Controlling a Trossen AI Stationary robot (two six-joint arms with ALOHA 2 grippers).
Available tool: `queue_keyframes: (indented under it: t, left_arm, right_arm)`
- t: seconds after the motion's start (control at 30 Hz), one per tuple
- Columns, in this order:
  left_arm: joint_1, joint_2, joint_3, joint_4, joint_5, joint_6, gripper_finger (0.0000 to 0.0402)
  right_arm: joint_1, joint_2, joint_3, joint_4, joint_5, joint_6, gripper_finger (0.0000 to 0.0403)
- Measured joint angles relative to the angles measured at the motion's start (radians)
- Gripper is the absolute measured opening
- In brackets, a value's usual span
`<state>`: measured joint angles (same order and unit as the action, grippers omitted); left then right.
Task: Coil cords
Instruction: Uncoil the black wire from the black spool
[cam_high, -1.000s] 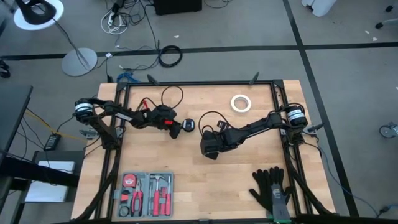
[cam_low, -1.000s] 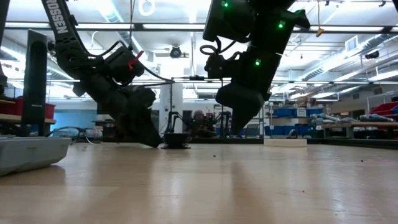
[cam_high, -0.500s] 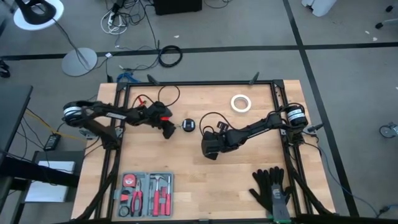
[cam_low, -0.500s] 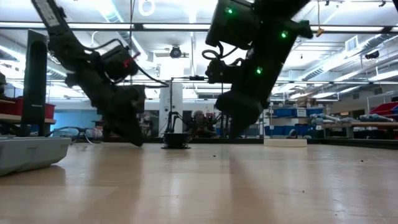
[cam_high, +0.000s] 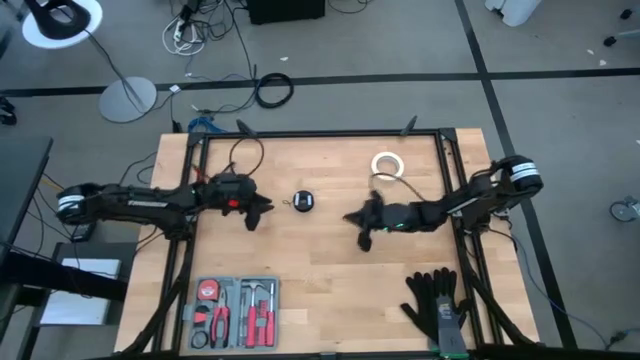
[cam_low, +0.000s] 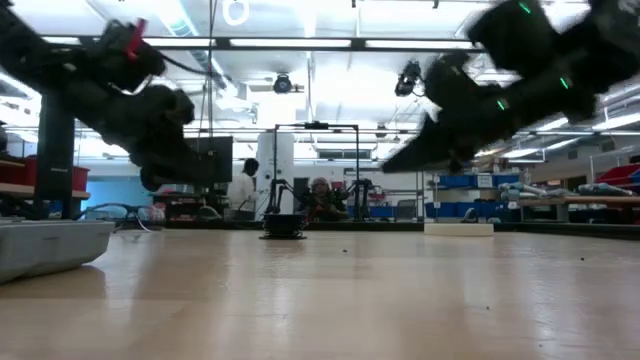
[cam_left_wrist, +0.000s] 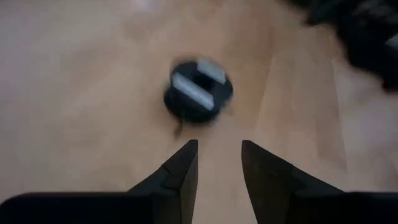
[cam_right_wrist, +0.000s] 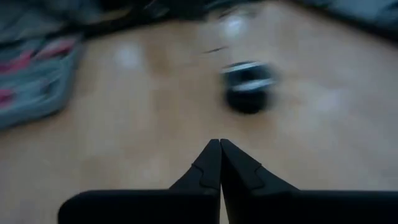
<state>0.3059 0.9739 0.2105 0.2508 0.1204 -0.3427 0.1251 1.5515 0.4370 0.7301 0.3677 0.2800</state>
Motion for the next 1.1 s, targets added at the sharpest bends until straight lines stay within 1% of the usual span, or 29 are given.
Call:
queue_keyframes:
  t: [0.03,0.1,0.2,0.3,0.5,0.67,0.77,0.9,1.1]
  left_arm:
    - [-0.010,-0.014,-0.022,0.049,-0.028,0.000,0.0127]
    - [-0.021,-0.030,-0.066,0.119,-0.056,-0.005,0.0127]
    - [-0.023,-0.031,-0.109,0.180,-0.056,-0.008,0.0127]
    - [-0.023,-0.030,-0.137,0.172,-0.057,-0.009,0.0127]
    - [-0.023,-0.018,-0.167,0.177,-0.075,0.004,0.0127]
    - [-0.023,-0.019,-0.168,0.181,-0.169,0.159,0.0127]
    - [-0.023,-0.019,-0.166,0.196,-0.228,0.179,0.0127]
    - [-0.022,-0.019,-0.166,0.199,-0.297,0.182,0.0127]
    - [-0.022,-0.019,-0.166,0.211,-0.309,0.182,0.0127]
  right_arm:
    - [-0.011,-0.001,-0.060,0.087,0.034,0.010,0.0003]
    - [-0.026,0.015,-0.139,0.236,0.085,0.084,0.0006]
    - [-0.045,0.036,-0.211,0.337,0.112,0.199,0.0009]
    - [-0.058,0.054,-0.223,0.345,0.123,0.225,0.0010]
    - [-0.063,0.111,-0.187,0.348,0.121,0.189,0.0008]
    - [-0.063,0.166,-0.172,0.345,0.118,0.188,0.0010]
    - [-0.068,0.196,-0.170,0.346,0.118,0.187,0.0007]
    - [-0.076,0.201,-0.169,0.346,0.118,0.187,0.0007]
    - [-0.076,0.198,-0.167,0.346,0.118,0.187,0.0008]
